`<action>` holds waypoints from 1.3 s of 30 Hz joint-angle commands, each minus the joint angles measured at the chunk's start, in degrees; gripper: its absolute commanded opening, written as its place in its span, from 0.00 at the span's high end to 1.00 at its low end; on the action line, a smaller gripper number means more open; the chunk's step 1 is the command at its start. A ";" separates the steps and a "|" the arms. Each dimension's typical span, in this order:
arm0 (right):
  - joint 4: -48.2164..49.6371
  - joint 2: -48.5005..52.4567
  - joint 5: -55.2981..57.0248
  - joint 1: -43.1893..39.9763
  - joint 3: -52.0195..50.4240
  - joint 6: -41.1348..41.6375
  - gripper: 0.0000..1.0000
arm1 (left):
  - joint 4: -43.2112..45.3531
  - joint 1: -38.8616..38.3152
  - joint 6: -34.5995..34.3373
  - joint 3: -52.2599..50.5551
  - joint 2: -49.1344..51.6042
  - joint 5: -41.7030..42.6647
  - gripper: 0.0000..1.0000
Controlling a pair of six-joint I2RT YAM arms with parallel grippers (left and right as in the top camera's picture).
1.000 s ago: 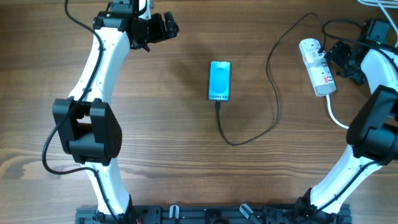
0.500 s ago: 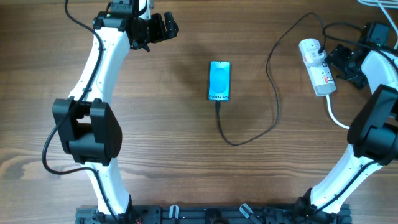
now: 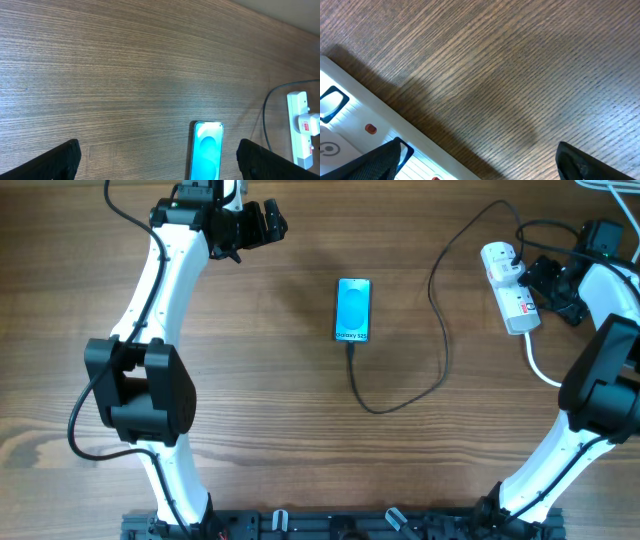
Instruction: Plug charger to phone and switch on socket
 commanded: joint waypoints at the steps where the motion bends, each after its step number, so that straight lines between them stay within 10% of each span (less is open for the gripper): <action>1: -0.31 2.40 -3.50 -0.24 -0.81 -0.24 0.00 | -0.04 0.26 0.70 -0.20 0.22 -0.52 0.00; 26: -3.76 3.85 -7.02 -0.11 -0.79 -3.69 0.00 | -0.04 0.26 0.70 -0.20 0.22 -0.52 0.00; 39: -19.85 -29.22 2.82 0.17 -0.81 5.38 0.00 | -0.04 0.26 0.70 -0.20 0.22 -0.52 0.00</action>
